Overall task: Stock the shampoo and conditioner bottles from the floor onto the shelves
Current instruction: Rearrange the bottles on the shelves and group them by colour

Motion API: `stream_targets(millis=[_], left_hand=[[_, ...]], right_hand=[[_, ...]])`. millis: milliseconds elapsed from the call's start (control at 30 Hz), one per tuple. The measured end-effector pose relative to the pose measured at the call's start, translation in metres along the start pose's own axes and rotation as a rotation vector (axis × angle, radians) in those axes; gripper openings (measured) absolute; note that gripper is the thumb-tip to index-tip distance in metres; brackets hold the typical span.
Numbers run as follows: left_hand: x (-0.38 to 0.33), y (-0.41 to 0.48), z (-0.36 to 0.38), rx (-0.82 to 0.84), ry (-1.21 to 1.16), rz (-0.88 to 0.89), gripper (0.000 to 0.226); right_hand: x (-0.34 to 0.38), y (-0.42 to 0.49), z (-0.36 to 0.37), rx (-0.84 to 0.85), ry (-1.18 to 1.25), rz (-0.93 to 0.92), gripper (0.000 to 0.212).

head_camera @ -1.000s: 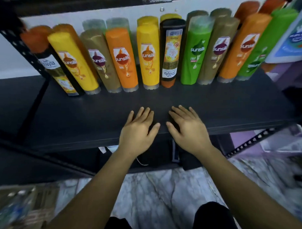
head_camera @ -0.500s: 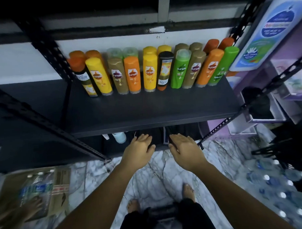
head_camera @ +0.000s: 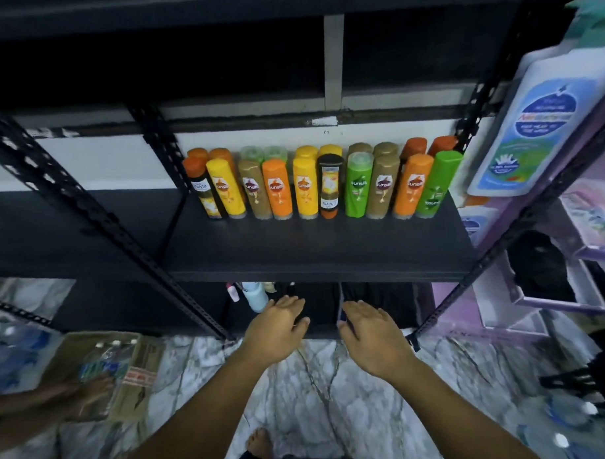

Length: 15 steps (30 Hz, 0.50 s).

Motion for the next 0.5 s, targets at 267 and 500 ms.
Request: stream_targets(millis=[267,500], left_hand=[[-0.039,-0.035,-0.021,-0.079,-0.051,-0.090,0.053],[-0.031,-0.036,-0.052,-0.191,-0.102,-0.037,0.024]], right_hand=[[0.008,-0.020,-0.050,0.021,-0.019,-0.166,0.058],[0.025,0.001,-0.072,-0.043,0.001,-0.238,0.058]])
Point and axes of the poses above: each hand's wrist, its own y-axis towards the middle knuckle, its own z-axis out of the palm, x = y × z, the point moved 8 cm from there along y, towards the middle knuckle, and after that the axes turned 9 degrees about -z, right-handed, at the moved point
